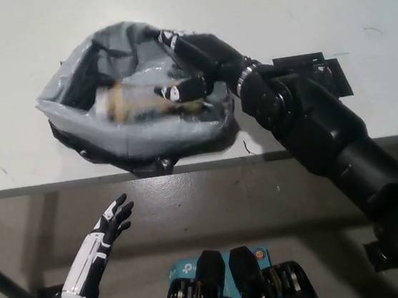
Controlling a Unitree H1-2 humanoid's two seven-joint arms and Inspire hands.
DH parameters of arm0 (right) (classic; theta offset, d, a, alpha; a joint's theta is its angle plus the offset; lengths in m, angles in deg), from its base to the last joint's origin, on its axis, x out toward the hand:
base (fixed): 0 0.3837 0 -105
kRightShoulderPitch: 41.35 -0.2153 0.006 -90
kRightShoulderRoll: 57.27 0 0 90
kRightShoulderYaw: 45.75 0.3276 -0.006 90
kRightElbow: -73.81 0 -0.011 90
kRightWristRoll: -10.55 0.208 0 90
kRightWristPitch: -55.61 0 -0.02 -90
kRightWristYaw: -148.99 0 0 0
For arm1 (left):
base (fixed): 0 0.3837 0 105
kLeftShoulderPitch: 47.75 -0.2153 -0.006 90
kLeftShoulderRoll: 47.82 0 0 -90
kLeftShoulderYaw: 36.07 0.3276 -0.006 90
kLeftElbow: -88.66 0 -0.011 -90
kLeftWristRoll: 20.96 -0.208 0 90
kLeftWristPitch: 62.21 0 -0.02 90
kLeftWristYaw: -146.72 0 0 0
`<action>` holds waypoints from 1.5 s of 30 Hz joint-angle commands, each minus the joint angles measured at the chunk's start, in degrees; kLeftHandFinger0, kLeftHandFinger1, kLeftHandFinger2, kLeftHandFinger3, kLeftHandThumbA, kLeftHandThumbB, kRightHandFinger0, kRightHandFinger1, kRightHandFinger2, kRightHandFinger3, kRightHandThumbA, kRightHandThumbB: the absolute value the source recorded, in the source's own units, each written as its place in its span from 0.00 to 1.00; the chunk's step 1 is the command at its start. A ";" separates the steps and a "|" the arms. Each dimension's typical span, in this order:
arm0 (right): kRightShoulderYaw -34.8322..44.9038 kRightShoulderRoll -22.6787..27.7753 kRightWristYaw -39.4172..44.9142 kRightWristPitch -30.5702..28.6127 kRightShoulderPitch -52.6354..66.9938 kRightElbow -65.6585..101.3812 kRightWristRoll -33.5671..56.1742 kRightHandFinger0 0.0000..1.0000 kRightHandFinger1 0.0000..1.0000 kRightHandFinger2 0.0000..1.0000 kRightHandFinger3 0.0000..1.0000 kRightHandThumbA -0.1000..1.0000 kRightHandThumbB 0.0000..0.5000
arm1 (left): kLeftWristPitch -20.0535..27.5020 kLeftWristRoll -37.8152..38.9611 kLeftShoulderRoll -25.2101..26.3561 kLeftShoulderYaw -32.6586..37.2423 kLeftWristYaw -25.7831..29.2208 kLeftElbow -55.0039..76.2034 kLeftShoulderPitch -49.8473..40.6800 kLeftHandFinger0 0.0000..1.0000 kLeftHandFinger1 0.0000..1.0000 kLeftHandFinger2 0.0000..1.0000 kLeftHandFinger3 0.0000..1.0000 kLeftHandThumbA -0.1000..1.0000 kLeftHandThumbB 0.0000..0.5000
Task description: Use the right hand to pick up a bottle of protein shake and place it into a plastic bag on the left side
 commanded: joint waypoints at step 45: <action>30.13 1.00 6.23 -11.21 61.66 58.43 22.83 1.00 1.00 1.00 1.00 1.00 0.61 | 0.24 -0.52 -0.39 -0.59 -0.21 -1.24 2.29 1.00 1.00 1.00 1.00 1.00 0.60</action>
